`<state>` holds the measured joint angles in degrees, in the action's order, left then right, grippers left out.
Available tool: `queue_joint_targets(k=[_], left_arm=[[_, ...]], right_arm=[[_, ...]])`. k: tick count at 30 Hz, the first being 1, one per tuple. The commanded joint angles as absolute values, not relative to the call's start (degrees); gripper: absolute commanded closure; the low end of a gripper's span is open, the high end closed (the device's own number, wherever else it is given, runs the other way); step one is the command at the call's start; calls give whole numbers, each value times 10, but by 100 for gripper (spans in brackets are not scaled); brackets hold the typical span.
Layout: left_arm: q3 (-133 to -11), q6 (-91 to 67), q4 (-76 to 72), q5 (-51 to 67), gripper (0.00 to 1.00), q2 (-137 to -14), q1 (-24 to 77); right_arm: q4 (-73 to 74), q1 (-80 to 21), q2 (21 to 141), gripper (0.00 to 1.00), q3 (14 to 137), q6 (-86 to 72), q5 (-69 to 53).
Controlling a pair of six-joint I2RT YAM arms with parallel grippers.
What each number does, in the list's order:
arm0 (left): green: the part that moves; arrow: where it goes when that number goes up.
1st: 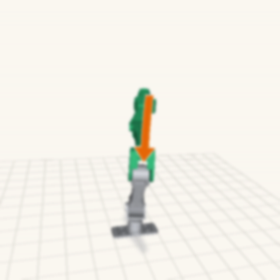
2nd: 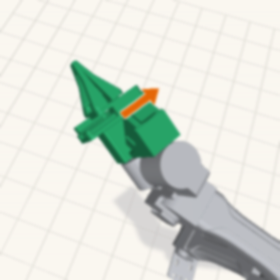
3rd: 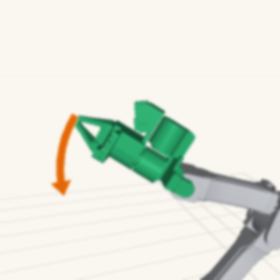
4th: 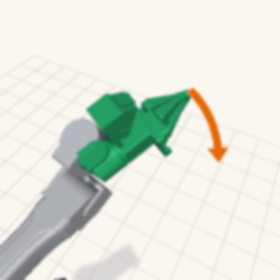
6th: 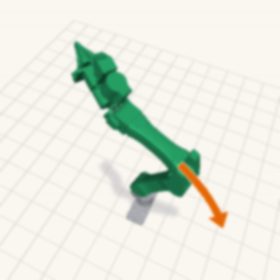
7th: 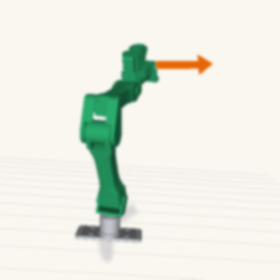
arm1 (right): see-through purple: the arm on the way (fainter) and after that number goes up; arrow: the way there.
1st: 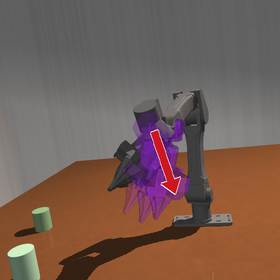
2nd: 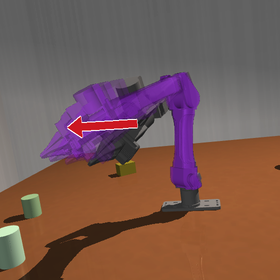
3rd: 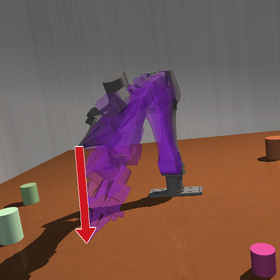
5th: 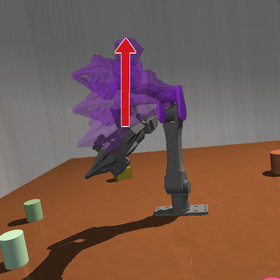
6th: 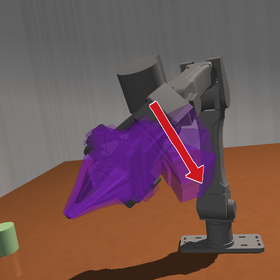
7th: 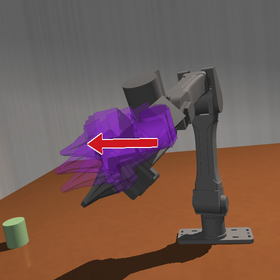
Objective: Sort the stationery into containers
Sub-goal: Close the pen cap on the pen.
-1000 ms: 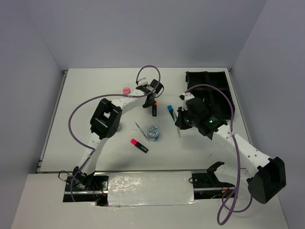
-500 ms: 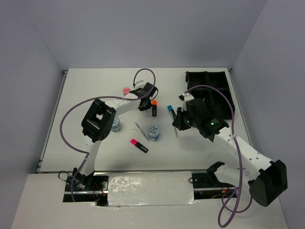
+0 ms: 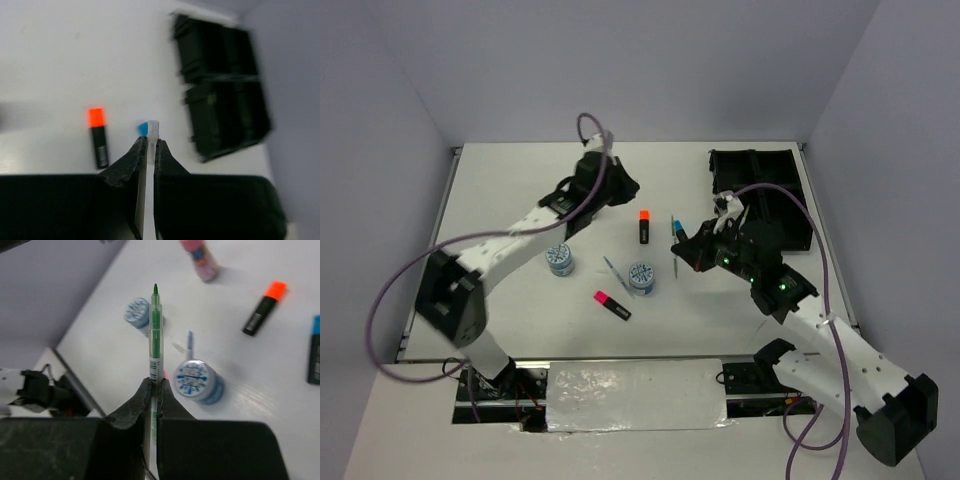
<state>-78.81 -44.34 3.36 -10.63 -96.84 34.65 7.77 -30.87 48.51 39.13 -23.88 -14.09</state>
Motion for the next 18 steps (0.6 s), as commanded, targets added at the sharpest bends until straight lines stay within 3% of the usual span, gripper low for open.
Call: queue_joint_targets(k=[1, 8, 18], left_arm=[[-655, -428, -255, 9, 100, -809, 347], [-435, -503, -523, 165, 100, -621, 350], [-367, -547, -564, 215, 100, -493, 356]], right_arm=[[-113, -326, 427, 100, 329, -339, -193], [-242, -466, 418, 100, 303, -405, -179], [-192, -608, 467, 100, 388, -320, -68]])
